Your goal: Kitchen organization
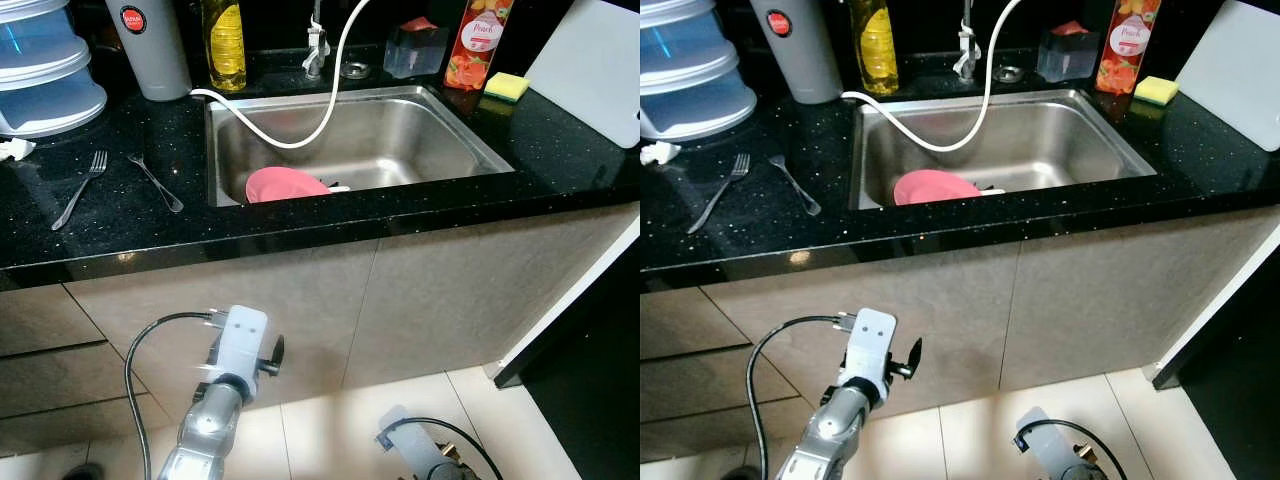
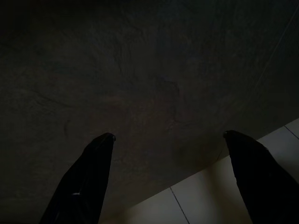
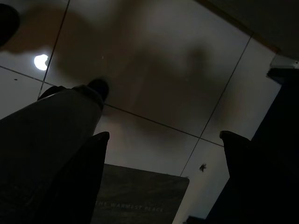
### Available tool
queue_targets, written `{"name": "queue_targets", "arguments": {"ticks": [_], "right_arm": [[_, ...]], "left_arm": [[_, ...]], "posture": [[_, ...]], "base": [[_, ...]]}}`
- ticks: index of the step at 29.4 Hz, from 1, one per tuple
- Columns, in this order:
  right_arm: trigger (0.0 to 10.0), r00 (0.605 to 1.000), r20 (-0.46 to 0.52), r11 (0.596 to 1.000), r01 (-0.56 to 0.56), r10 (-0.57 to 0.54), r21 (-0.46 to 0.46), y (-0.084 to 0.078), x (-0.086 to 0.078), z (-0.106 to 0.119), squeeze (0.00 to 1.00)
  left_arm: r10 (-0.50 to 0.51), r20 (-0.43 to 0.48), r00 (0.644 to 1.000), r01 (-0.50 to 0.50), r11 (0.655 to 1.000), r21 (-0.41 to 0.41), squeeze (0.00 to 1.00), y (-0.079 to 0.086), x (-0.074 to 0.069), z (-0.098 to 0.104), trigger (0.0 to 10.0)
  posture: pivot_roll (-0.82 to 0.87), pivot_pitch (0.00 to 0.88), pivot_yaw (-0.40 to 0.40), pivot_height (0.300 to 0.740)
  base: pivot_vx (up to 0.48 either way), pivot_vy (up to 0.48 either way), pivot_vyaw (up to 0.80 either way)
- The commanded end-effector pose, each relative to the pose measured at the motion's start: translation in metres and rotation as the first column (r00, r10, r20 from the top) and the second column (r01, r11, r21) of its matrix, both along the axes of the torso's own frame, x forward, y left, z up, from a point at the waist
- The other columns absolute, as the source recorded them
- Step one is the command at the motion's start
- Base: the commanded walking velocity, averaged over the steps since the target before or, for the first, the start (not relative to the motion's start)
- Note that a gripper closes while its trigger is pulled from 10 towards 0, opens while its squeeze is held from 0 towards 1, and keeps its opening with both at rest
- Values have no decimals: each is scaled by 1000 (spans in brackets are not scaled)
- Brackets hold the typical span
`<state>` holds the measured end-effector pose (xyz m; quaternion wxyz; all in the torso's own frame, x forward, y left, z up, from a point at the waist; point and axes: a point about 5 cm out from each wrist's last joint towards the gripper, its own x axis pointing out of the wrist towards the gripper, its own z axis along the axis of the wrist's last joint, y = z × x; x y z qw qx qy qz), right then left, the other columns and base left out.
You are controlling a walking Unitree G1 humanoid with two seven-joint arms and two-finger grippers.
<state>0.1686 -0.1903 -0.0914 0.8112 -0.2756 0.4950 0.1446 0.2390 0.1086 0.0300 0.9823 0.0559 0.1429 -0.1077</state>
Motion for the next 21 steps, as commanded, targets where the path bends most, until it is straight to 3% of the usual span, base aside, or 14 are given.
{"name": "queue_targets", "arguments": {"ticks": [1,16,21], "right_arm": [[10000,1000,-12,1000,4,-4,-1,-1,-4,-2,0],[10000,1000,-15,1000,5,-5,-8,-5,-6,-2,0],[10000,999,-30,1000,-16,16,-8,-2,-9,-3,0]], "left_arm": [[0,-8,1000,0,1000,7,0,-1,-2,-2,10000],[0,-19,1000,0,1000,11,0,0,-7,-5,10000],[37,-21,999,-37,999,22,0,8,-9,-6,10000]], "posture": [[284,0,2,740],[269,0,7,740],[307,0,-5,740]], "base": [[0,0,0],[0,0,0],[0,0,0]]}}
